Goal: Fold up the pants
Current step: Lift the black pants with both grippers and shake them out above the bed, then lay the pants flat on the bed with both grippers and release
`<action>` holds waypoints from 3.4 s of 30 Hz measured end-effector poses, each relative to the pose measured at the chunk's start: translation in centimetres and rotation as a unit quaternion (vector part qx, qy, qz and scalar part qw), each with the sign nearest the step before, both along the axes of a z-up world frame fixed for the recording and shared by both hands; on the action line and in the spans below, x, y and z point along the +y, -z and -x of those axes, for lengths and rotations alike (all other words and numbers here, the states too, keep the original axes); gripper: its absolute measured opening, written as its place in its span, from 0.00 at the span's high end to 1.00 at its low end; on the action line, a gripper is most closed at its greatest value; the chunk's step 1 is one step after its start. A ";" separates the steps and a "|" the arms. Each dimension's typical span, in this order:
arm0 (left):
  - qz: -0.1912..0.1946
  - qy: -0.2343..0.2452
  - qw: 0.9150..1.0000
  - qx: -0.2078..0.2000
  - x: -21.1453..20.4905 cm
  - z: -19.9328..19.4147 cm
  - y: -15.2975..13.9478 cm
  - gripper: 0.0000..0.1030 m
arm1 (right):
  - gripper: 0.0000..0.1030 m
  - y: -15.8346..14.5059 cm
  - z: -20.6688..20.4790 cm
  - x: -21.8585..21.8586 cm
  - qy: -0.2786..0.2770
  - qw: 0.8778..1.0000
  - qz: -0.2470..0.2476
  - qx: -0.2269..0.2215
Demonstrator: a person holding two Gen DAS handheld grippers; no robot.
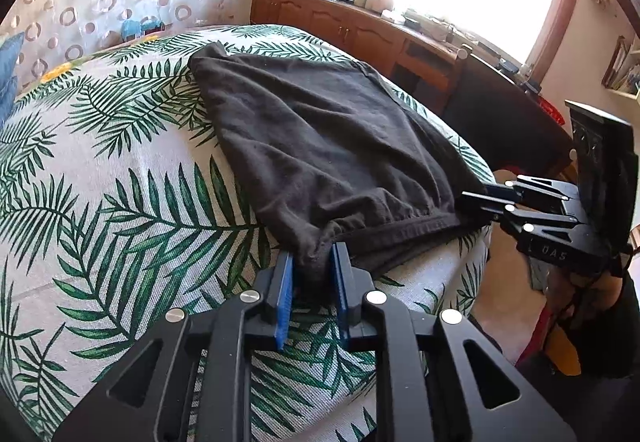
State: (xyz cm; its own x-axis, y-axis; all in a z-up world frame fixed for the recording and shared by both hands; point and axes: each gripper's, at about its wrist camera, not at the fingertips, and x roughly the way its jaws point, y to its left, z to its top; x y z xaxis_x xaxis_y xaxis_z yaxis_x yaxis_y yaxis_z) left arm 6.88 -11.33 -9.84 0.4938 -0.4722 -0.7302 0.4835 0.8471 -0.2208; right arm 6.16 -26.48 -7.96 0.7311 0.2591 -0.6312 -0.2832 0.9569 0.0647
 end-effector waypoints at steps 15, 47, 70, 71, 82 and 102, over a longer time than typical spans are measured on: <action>0.049 -0.010 0.994 -0.097 2.3 2.2 -8.4 0.92 | 0.94 -4.5 1.1 -0.8 -0.042 0.995 -0.053 -0.067; 0.036 -0.133 0.969 -0.204 11.4 -6.6 -17.3 0.93 | 0.94 -15.3 -4.0 7.5 -0.096 0.975 -0.009 -0.202; -0.038 -0.146 0.969 -0.195 12.0 -6.8 -13.9 0.93 | 0.95 -14.0 -9.8 11.0 -0.118 0.984 -0.038 -0.125; -0.039 -0.145 0.971 -0.185 12.1 -6.5 -13.1 0.93 | 0.95 -13.0 -9.2 11.4 -0.118 0.985 -0.028 -0.123; -0.011 -0.139 0.982 -0.131 11.7 -0.5 -8.1 0.93 | 0.95 -10.3 -6.5 9.7 -0.140 0.987 -0.009 -0.085; -0.008 -0.140 0.987 -0.076 11.0 4.1 -2.8 0.93 | 0.95 -7.2 -2.3 7.7 -0.135 0.990 -0.002 -0.033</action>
State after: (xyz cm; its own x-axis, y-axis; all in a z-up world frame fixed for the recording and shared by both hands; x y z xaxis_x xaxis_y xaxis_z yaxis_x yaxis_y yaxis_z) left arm 2.81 -0.32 -7.00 0.7083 -0.2907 -0.6432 0.2558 0.9550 -0.1499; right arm 8.43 -18.74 -0.74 0.6741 0.4528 -0.5836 -0.5325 0.8454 0.0409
